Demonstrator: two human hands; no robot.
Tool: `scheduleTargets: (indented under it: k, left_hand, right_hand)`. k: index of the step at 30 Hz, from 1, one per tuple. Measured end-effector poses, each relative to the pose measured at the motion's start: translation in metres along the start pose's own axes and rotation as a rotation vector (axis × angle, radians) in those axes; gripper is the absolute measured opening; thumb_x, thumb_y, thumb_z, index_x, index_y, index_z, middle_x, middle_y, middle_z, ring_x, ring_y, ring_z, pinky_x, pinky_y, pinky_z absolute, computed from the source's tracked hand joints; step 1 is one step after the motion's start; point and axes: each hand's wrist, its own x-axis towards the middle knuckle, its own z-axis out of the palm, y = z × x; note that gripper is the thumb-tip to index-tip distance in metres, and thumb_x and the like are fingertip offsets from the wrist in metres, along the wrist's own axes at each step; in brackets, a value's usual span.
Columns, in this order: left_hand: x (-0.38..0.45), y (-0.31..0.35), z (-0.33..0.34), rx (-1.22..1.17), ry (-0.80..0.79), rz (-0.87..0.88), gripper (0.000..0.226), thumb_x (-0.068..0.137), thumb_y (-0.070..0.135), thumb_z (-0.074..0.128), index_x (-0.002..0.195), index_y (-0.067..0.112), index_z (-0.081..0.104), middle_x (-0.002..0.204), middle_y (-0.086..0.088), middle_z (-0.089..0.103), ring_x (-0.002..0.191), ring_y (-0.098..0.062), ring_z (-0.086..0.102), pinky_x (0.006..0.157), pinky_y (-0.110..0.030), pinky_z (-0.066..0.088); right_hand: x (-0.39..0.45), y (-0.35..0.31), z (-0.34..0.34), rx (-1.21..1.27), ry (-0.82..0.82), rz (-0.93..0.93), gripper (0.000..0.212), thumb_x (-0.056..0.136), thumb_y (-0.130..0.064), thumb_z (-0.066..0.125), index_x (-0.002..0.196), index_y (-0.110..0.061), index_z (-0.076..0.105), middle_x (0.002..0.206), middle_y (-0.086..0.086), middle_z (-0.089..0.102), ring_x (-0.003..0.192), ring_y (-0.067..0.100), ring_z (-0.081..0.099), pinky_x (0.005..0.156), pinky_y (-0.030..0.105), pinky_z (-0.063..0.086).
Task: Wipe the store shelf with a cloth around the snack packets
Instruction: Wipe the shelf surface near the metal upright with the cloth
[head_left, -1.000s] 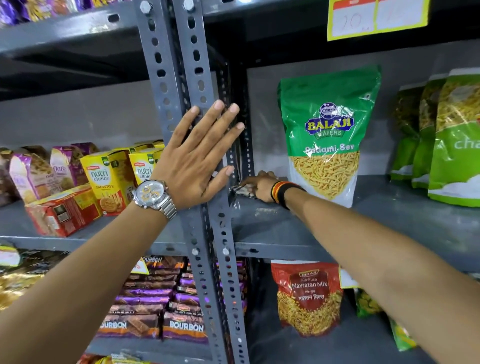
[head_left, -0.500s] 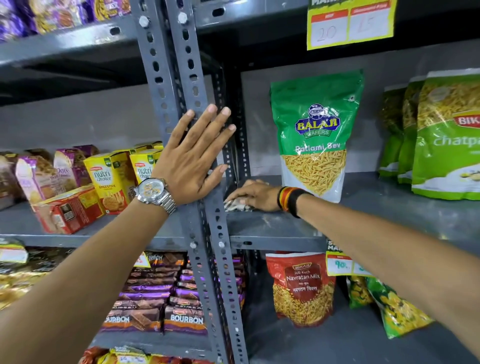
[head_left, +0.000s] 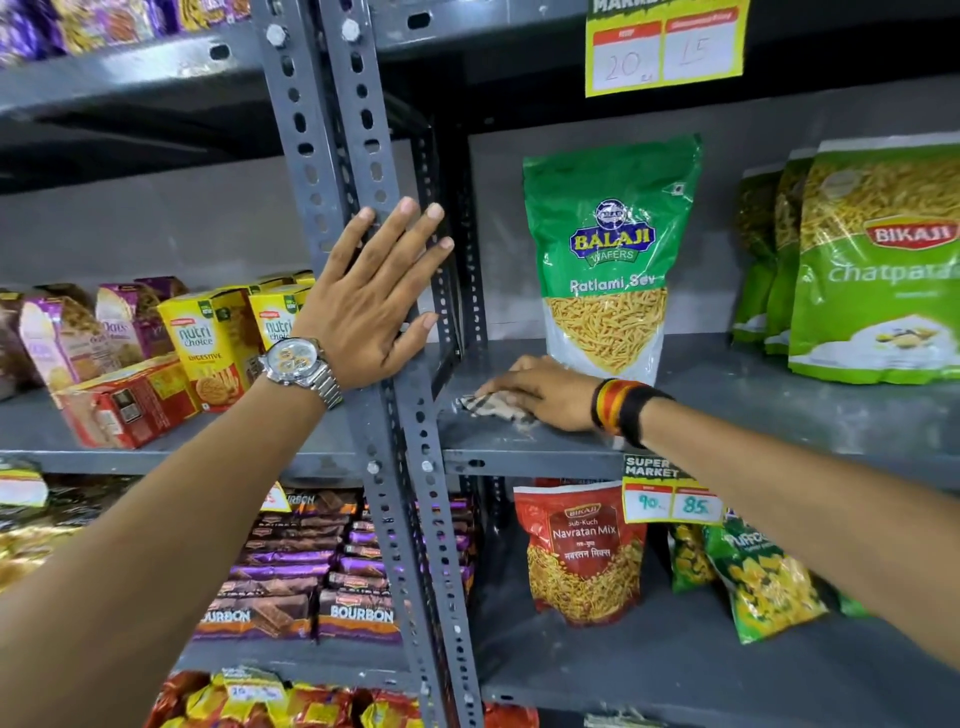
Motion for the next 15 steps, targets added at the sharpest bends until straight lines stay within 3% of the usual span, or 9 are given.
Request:
scheduleTargets:
  k: [4,6,11,15]
  left_hand:
    - [-0.001,-0.001,0.000,-0.013,-0.006,-0.009,0.068,0.104,0.044,0.027,0.162,0.011,0.017,0.170,-0.014,0.011,0.158,-0.031,0.005,0.126,-0.057,0.012]
    - [0.000,0.001,0.000,-0.012,-0.001,-0.009,0.068,0.104,0.044,0.027,0.162,0.010,0.017,0.170,-0.014,0.011,0.158,-0.031,0.006,0.125,-0.057,0.012]
    - [-0.001,0.000,-0.001,-0.021,-0.002,-0.002,0.069,0.104,0.043,0.030,0.162,0.010,0.017,0.170,-0.014,0.011,0.158,-0.031,0.006,0.125,-0.058,0.013]
    - [-0.002,-0.001,-0.002,-0.013,-0.016,-0.009,0.069,0.104,0.044,0.030,0.162,0.011,0.016,0.171,-0.013,0.009,0.158,-0.031,0.004,0.125,-0.058,0.012]
  right_hand:
    - [-0.060,-0.002,-0.031,0.093,-0.151,-0.092,0.033,0.103,-0.029,0.041,0.127,-0.046,0.056,0.113,0.001,0.051,0.107,0.016,0.050,0.098,0.031,0.038]
    - [-0.068,0.009,-0.043,0.176,-0.144,-0.047,0.032,0.102,-0.027,0.043,0.125,-0.042,0.059,0.118,-0.003,0.053,0.107,0.013,0.053,0.097,0.029,0.041]
    - [-0.037,0.011,-0.012,-0.004,0.034,0.056,0.032,0.103,-0.032,0.039,0.127,-0.044,0.056,0.107,0.001,0.050,0.106,0.022,0.045,0.102,0.050,0.036]
    - [-0.066,-0.014,-0.020,0.134,-0.073,-0.085,0.033,0.102,-0.028,0.043,0.125,-0.046,0.058,0.111,0.003,0.050,0.106,0.016,0.047,0.099,0.029,0.037]
